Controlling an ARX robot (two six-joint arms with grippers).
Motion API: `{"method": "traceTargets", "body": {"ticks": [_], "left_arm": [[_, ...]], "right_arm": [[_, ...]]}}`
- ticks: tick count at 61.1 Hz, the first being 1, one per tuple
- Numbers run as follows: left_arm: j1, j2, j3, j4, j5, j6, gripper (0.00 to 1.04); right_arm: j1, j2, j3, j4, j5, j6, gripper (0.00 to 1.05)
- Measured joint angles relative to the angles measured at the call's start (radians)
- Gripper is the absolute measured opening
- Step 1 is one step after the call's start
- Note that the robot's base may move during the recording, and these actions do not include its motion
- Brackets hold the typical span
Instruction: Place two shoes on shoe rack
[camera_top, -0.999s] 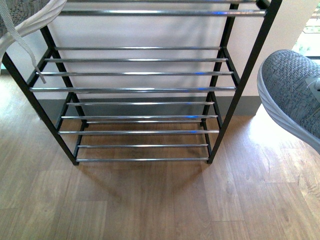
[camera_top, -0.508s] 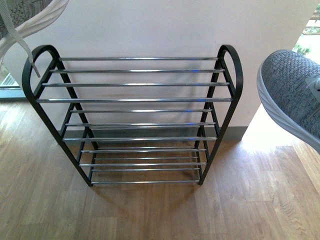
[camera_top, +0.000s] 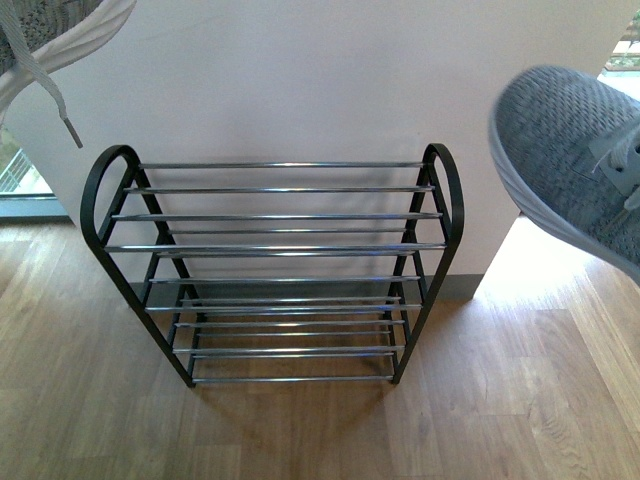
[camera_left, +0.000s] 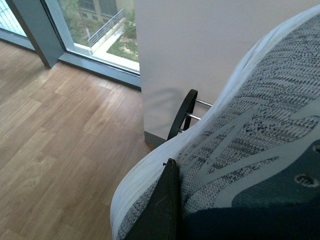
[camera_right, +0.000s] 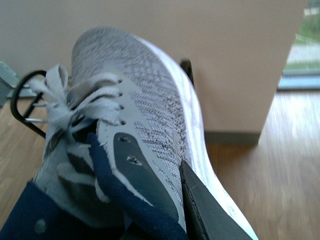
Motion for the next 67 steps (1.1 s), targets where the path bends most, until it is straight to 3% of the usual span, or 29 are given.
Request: {"method": "traceTargets", "body": {"ticks": [9,17,30,49,67], "left_arm": [[0.000,0.000,0.000,0.000,0.002,0.000,0.02],[0.000,0.000,0.000,0.000,0.000,0.000,0.02],[0.000,0.000,0.000,0.000,0.000,0.000,0.02],[0.000,0.000,0.000,0.000,0.001,0.000,0.02],[0.000,0.000,0.000,0.000,0.000,0.000,0.02]], "right_arm": [[0.115,0.043,0.084,0.010,0.081,0.018,0.01],[0.303,0.227,0.254,-0.036,0.251,0.118,0.01],[0.451,0.475,0.496,-0.124,0.381,0.289,0.01],[0.569,0.801,0.806,-0.292,0.519,0.513,0.01],[0.618,1.056,1.104,-0.449,0.611,0.718,0.01]]}}
